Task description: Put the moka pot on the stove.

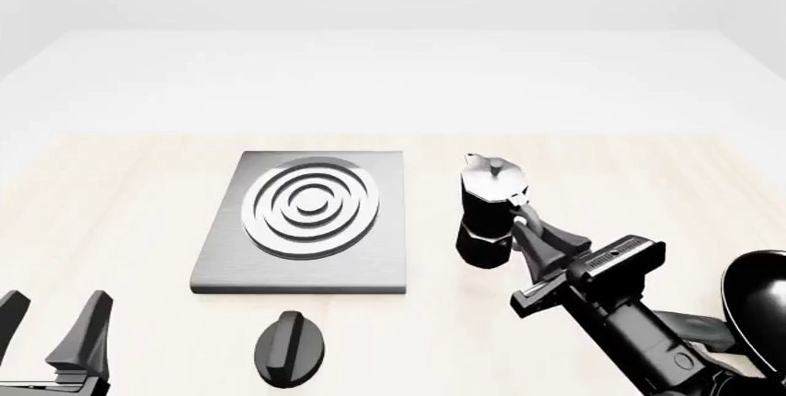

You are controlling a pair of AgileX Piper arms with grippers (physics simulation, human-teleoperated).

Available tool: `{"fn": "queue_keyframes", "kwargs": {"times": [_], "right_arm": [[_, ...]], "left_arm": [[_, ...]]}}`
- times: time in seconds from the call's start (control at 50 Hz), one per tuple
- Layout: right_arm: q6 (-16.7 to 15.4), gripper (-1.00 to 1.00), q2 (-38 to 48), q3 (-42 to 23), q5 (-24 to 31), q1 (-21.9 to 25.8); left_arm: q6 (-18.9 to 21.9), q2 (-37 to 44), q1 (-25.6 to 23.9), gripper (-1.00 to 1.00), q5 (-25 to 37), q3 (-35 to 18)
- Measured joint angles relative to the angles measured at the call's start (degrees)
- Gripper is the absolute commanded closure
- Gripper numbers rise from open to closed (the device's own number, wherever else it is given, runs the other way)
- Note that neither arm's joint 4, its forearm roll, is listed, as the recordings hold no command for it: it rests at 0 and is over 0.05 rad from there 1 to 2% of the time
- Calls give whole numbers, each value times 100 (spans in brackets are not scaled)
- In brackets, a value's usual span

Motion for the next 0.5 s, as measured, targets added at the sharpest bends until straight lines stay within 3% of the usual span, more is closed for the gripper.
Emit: {"fn": "queue_keyframes", "kwargs": {"times": [0.5], "right_arm": [[-180, 100, -445, -169, 382, 185]], "left_arm": [[0, 0, 0, -100, 0, 0]]}}
